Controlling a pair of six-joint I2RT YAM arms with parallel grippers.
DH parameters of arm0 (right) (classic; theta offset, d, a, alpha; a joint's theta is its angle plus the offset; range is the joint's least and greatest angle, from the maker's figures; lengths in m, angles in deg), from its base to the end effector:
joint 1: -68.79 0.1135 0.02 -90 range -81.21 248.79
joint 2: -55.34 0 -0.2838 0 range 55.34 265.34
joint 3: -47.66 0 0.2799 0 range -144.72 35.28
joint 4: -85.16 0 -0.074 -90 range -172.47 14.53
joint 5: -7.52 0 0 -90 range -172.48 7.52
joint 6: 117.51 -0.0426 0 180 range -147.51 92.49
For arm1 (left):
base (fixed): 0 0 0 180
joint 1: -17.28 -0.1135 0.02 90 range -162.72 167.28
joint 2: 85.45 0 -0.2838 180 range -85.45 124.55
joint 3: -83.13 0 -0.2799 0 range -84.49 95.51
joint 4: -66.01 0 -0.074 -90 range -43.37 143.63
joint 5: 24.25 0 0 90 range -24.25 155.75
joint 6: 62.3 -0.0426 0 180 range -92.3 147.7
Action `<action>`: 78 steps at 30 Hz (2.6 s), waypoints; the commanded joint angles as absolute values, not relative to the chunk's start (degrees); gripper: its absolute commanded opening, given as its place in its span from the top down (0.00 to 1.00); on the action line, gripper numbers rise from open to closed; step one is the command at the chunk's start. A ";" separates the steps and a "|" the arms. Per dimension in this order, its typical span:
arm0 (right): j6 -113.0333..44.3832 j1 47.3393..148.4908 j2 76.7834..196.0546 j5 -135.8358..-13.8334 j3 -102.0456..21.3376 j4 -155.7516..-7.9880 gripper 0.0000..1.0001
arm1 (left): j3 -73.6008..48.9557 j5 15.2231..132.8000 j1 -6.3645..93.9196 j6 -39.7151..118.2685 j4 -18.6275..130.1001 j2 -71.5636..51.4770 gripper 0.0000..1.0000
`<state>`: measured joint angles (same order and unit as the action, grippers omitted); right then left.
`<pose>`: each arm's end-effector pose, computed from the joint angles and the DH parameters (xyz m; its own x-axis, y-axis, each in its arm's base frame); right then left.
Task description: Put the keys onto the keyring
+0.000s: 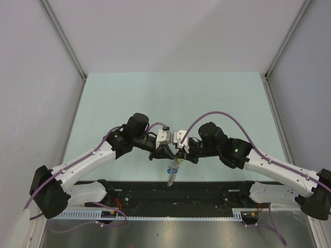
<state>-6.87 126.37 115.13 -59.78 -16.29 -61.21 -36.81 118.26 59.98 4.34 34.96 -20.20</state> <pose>0.1228 0.2241 0.3233 0.0912 -0.4630 -0.8817 -0.9903 0.0511 -0.1292 0.1685 -0.2015 0.2868 -0.0487 0.3733 -0.9264 0.9829 -0.1468 -0.1108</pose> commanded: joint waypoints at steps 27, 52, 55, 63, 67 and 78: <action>-16.26 126.97 104.82 -72.02 -9.81 -68.40 1.00 | -42.30 102.24 60.70 27.15 48.17 -30.69 1.00; -21.71 130.05 104.91 -77.72 -1.28 -88.18 1.00 | -56.36 90.98 63.07 42.81 77.89 -39.22 1.00; -20.75 129.79 104.38 -78.17 -1.37 -88.09 1.00 | -58.03 89.31 63.07 43.34 78.68 -40.62 1.00; -18.90 125.48 104.91 -77.20 -4.44 -84.85 1.00 | -60.41 78.87 62.98 44.75 75.97 -47.38 0.44; -18.20 122.23 106.40 -76.50 -6.99 -82.91 1.00 | -57.17 73.33 62.72 43.52 68.33 -50.55 0.24; -26.97 113.88 116.94 -76.58 -16.14 -65.89 0.91 | -46.61 57.24 59.99 37.10 43.89 -56.27 0.00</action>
<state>-20.57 114.57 113.47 -75.82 -12.90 -76.09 -50.84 66.55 60.76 40.63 54.04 -54.75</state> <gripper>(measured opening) 0.018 0.972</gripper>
